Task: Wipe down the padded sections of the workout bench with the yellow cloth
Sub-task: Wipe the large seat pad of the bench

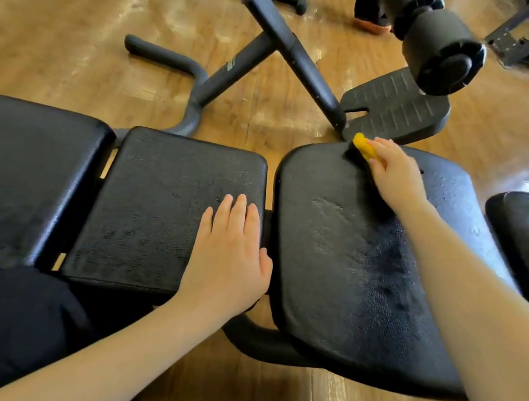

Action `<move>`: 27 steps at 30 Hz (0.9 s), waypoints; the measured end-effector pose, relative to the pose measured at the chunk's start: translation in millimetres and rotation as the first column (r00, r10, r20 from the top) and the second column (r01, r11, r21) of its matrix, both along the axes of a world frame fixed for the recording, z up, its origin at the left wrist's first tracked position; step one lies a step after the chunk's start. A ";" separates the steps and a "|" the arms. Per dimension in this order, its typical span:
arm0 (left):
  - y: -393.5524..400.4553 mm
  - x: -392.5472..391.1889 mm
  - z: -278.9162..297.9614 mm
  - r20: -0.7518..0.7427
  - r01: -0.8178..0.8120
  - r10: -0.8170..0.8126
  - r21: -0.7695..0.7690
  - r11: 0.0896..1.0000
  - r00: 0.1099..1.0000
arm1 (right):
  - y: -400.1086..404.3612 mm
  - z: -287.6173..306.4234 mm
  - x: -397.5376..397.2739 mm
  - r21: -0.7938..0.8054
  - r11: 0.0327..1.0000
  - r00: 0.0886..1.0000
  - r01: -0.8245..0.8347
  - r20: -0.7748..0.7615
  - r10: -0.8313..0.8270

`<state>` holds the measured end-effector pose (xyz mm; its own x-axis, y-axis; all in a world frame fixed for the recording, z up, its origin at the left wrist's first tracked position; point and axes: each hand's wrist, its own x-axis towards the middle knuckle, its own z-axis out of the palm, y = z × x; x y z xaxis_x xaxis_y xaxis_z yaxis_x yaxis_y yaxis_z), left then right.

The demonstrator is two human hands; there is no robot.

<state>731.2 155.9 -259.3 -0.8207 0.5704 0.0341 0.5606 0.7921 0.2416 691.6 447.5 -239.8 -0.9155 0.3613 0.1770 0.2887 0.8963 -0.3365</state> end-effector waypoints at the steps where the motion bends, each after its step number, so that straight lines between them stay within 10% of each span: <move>1: -0.5 0.1 -0.7 -0.004 0.001 -0.001 0.000 1.000 1.000 | -1.5 0.9 0.1 -0.027 0.999 0.999 0.042 -0.033 -0.043; 27: -5.0 -3.1 3.1 0.003 0.041 -0.041 0.005 0.999 0.999 | -123.9 -1.7 197.4 -0.036 0.996 0.983 0.076 0.171 -0.068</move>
